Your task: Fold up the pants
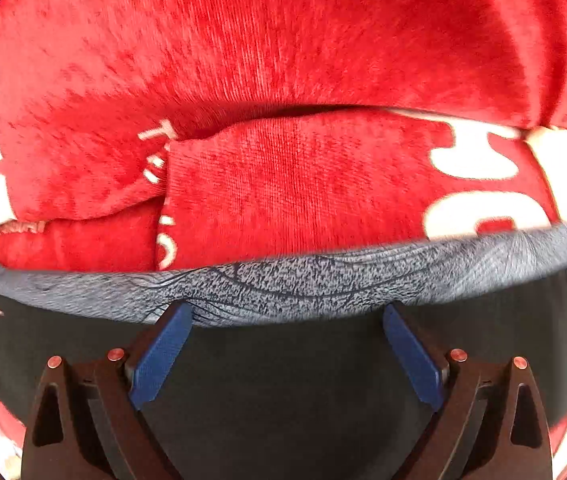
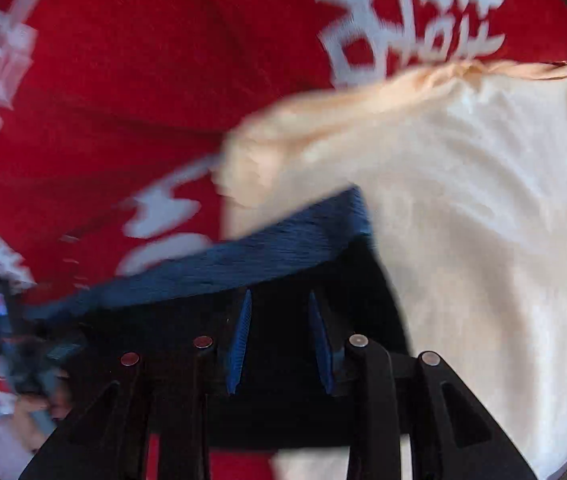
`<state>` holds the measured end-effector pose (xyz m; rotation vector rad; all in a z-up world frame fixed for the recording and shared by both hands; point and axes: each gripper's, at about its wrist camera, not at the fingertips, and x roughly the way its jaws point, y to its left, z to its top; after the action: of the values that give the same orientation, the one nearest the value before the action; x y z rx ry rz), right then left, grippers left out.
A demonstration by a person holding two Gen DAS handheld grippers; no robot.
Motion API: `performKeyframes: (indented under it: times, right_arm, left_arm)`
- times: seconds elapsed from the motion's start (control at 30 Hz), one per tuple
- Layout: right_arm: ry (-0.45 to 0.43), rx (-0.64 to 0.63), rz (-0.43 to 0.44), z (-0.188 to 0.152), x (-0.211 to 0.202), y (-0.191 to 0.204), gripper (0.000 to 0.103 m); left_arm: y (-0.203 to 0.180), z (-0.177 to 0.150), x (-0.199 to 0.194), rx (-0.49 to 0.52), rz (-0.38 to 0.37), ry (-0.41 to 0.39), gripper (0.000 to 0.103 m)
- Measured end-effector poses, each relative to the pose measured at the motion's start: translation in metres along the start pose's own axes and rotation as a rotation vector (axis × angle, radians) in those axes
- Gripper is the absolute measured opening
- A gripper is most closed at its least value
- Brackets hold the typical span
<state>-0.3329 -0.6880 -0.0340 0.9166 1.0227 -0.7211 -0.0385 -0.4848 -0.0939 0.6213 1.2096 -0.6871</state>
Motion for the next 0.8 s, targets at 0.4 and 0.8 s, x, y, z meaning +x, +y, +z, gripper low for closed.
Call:
performKeyframes:
  times: [0.4,0.8]
  right_arm:
    - [0.015,0.177,0.141,-0.017,-0.030,0.005,0.034]
    - [0.372,0.175,0.605,-0.188,0.071,0.237,0.063]
  left_arm:
    - [0.083,-0.011,-0.035,-0.040,0.041,0.015,0.098]
    - [0.277,-0.092,-0.051,-0.147,0.171,0.061,0.098]
